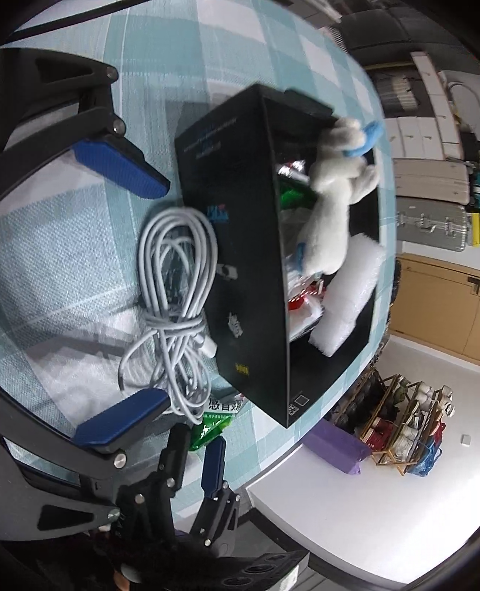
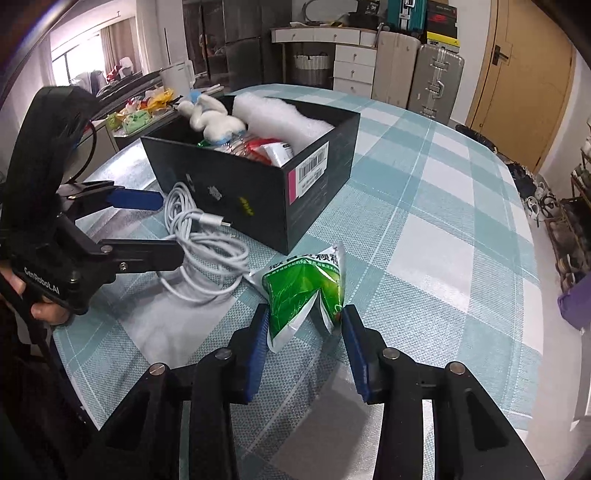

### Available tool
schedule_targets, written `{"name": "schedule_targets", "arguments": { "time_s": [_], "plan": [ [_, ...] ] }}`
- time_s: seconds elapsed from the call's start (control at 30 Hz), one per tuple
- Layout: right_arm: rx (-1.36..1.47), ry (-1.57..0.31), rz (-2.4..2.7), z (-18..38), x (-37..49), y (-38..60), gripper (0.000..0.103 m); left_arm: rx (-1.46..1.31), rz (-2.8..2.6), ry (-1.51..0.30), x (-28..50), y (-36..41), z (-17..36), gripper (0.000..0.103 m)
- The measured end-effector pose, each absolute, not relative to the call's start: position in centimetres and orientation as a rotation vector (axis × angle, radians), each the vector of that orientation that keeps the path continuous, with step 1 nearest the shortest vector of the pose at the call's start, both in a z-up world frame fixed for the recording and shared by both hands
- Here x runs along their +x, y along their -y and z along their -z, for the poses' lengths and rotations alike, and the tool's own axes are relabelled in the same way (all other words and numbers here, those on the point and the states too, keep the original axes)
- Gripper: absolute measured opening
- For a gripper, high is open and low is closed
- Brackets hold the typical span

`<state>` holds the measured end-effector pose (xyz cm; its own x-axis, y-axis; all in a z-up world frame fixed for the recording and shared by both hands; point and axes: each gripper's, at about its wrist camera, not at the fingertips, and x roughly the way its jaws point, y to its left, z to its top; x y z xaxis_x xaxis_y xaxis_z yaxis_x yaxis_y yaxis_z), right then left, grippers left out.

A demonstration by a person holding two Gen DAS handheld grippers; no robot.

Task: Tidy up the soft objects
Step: 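Close the right tool on the green sachet while the left tool closes on the coiled cable, then lift the sachet and cable and carry both toward the black box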

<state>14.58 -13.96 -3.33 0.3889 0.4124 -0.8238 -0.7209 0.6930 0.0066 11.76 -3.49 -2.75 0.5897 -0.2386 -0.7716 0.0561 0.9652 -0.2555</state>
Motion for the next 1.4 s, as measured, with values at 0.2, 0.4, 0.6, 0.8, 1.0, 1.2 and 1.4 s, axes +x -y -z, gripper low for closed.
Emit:
{"name": "schedule_targets", "arguments": {
  "time_s": [0.2, 0.4, 0.6, 0.8, 1.0, 1.2, 1.4],
  "plan": [
    [-0.395, -0.923, -0.746, 3.7, 14.5, 13.7, 0.039, -0.198, 0.184, -0.924, 12.0, 4.0, 2.8, 0.100],
    [-0.402, -0.921, -0.748, 3.6, 14.3, 13.7, 0.039, -0.156, 0.168, -0.902, 11.5, 4.5, 2.3, 0.085],
    [-0.401, -0.926, -0.756, 3.6, 14.4, 13.7, 0.049, -0.145, 0.175, -0.897, 10.7, 3.4, 2.5, 0.064],
    [-0.413, -0.906, -0.737, 3.4, 14.5, 13.7, 0.064, -0.136, 0.176, -0.892, 10.4, 3.1, 2.4, 0.063],
    [-0.406, -0.903, -0.724, 3.7, 14.9, 13.6, 0.071, -0.140, 0.178, -0.888, 9.7, 2.5, 2.2, 0.063],
    [-0.401, -0.898, -0.729, 3.9, 15.2, 12.8, 0.075, -0.141, 0.176, -0.885, 8.6, 1.7, 2.2, 0.063],
    [-0.371, -0.921, -0.699, 4.5, 16.3, 12.2, 0.066, -0.152, 0.170, -0.877, 8.0, 0.9, 2.2, 0.062]
  ]
}}
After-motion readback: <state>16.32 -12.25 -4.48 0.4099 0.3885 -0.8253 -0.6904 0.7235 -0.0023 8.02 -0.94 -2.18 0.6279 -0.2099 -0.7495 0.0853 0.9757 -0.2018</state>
